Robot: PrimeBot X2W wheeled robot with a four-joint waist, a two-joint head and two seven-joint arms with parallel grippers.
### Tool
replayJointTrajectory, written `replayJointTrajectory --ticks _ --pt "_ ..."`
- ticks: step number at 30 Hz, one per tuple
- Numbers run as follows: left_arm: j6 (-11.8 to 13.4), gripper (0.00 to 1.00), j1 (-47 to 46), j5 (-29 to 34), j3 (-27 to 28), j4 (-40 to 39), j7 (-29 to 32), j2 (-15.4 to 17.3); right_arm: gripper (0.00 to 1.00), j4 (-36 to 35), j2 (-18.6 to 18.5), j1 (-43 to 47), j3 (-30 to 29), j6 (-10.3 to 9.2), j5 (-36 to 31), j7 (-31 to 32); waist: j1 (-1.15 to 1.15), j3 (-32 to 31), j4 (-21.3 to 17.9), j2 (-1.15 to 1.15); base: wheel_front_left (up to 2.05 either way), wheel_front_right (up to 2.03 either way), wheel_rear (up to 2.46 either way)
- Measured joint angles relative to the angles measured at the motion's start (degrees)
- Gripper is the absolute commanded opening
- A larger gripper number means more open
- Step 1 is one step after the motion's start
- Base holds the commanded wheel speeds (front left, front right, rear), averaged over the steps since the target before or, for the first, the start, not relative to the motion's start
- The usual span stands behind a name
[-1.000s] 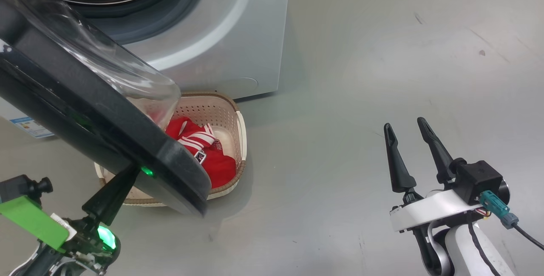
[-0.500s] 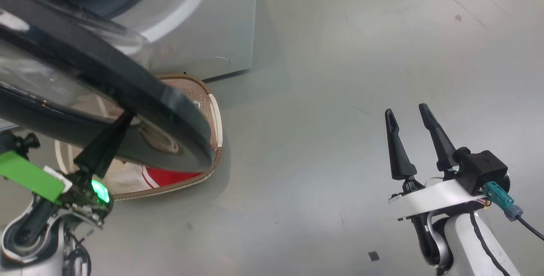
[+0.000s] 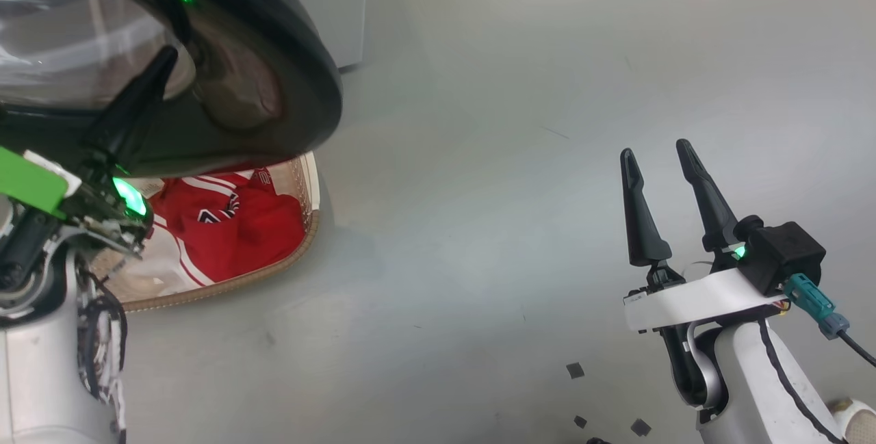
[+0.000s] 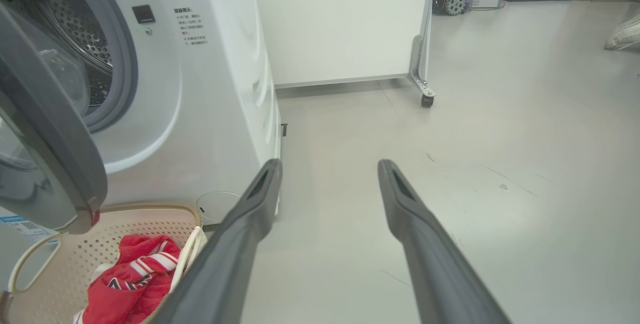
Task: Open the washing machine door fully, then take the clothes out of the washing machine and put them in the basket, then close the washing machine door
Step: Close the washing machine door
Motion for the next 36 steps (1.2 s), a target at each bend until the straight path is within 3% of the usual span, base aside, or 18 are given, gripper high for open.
replayJointTrajectory --ticks 21,36 --pt "0.13 0.00 -15.11 3.56 0.71 11.88 -5.03 1.22 1.00 1.79 0.77 -2.81 -0.05 0.98 0.08 -0.47 0.00 4.26 -2.50 0.00 0.00 0.00 0.00" --pt "-0.65 0.00 -12.79 1.34 1.77 16.25 -4.89 -0.43 1.00 2.79 0.69 -3.07 -2.05 0.96 -0.13 -0.48 0.00 2.02 1.04 0.00 0.00 0.00 0.00"
